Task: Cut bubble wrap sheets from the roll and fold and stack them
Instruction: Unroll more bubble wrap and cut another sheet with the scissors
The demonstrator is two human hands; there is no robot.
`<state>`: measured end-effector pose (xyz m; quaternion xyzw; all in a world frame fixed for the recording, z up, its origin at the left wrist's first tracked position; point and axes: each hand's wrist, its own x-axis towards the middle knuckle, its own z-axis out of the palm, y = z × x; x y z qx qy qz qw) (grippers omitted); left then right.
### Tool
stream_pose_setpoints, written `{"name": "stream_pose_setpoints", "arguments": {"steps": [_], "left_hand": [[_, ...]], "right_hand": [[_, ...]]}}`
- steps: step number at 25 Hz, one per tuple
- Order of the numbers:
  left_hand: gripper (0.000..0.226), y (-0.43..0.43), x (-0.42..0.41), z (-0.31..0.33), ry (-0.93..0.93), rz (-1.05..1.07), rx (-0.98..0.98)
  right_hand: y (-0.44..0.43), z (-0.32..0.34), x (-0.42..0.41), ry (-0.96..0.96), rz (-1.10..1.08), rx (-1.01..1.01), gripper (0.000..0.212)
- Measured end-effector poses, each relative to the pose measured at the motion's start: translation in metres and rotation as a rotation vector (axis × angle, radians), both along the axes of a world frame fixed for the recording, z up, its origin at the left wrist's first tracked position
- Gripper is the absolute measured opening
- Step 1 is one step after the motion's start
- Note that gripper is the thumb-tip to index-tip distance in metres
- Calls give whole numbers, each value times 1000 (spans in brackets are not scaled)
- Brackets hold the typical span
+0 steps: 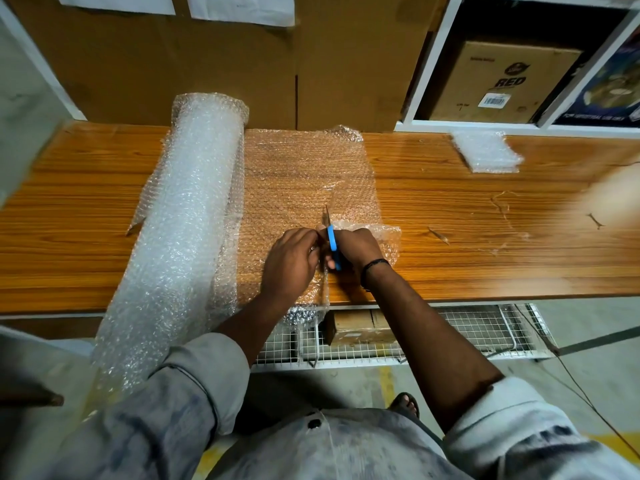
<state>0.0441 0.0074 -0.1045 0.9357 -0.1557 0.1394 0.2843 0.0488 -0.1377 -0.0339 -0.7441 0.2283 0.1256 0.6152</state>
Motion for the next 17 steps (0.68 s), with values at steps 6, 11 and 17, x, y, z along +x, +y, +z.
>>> {"name": "stream_pose_setpoints", "arguments": {"steps": [6,11,17], "left_hand": [[24,1,2,-2,-2,-4,-17],[22,3,2,-3,-5,-10,-41],[12,1,3,-2,48,-11,-100]], "right_hand": [[1,0,10,17,-13,-41,26],[3,-6,19,21,-36,26,32],[-1,-13,35,20,-70,3,34]]}}
